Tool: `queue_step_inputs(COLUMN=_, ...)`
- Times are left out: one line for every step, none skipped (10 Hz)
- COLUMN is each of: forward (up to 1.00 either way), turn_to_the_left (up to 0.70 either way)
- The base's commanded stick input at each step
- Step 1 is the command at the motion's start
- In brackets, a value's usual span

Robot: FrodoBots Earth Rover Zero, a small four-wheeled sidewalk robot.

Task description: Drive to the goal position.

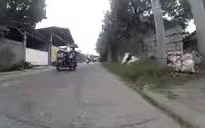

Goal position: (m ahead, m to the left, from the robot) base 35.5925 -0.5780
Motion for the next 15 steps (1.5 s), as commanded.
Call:
queue_step_inputs(forward=1.0, turn_to_the_left=0.05)
queue_step_inputs(forward=1.0, turn_to_the_left=0.05)
queue_step_inputs(forward=1.0, turn_to_the_left=0.05)
queue_step_inputs(forward=1.0, turn_to_the_left=0.05)
queue_step_inputs(forward=1.0, turn_to_the_left=0.05)
queue_step_inputs(forward=1.0, turn_to_the_left=0.05)
queue_step_inputs(forward=1.0, turn_to_the_left=0.05)
queue_step_inputs(forward=1.0, turn_to_the_left=0.05)
queue_step_inputs(forward=1.0, turn_to_the_left=0.05)
queue_step_inputs(forward=1.0, turn_to_the_left=0.05)
queue_step_inputs(forward=1.0, turn_to_the_left=0.05)
queue_step_inputs(forward=1.0, turn_to_the_left=0.05)
queue_step_inputs(forward=1.0, turn_to_the_left=0.05)
queue_step_inputs(forward=1.0, turn_to_the_left=0.05)
queue_step_inputs(forward=1.0, turn_to_the_left=0.05)
